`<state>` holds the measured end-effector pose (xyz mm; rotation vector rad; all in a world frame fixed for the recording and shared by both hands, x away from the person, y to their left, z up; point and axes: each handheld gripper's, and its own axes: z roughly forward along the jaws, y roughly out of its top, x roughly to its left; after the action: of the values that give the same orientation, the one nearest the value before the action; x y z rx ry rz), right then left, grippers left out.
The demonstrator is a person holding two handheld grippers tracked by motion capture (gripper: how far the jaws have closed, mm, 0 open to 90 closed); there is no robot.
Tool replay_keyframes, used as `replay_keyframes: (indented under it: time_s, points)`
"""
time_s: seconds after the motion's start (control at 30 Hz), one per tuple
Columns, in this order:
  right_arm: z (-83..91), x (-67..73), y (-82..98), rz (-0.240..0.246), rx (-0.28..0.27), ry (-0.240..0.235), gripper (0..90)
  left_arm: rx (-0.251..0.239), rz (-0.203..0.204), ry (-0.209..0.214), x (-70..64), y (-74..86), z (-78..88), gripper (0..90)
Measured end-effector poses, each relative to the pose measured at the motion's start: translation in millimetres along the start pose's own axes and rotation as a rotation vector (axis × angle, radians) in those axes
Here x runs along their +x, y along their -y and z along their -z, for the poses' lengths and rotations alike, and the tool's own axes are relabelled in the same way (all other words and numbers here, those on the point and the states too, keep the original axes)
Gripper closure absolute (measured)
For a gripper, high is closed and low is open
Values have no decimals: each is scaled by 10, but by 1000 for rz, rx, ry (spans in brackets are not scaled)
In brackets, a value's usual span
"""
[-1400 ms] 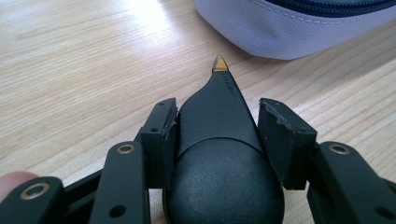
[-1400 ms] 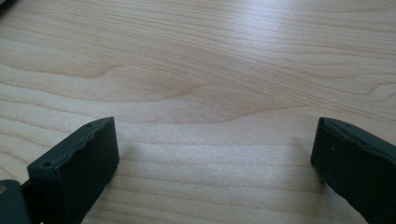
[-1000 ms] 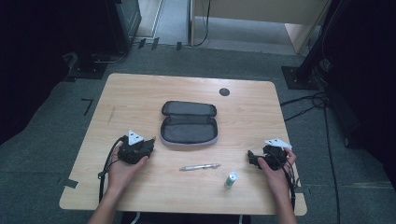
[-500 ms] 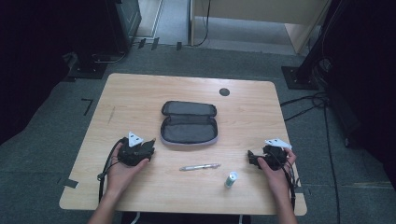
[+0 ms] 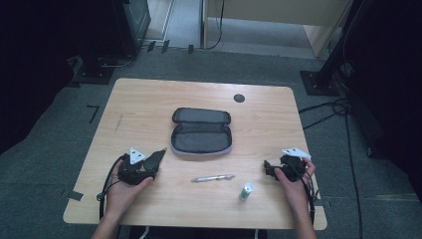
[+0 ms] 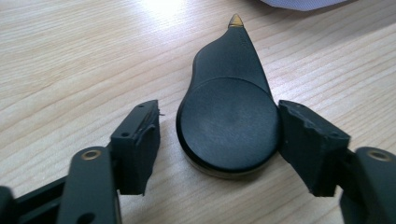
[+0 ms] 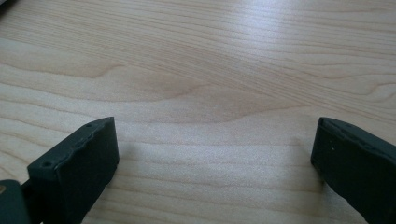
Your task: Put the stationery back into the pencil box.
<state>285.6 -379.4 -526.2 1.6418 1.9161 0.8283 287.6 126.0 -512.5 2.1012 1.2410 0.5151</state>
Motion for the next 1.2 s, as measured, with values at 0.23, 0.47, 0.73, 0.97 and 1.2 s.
replay_keyframes:
  time_s: [0.23, 0.47, 0.73, 0.97, 1.2]
  points:
    - [0, 0, 0, 0, 0, 0, 4, -13, -2, -2, -2, 25, 18, 413]
    - [0, 0, 0, 0, 0, 0, 4, -20, -7, 6, 9, 30, 20, 421]
    - [0, 1, 0, -1, 0, 0, 4, -20, -16, -2, 50, 14, 37, 422]
    - [0, 0, 0, 0, 0, 0, 4, -40, -15, -1, 72, -31, 89, 422]
    - [0, 1, 0, -1, 0, 0, 4, -52, -19, 2, 82, -75, 136, 422]
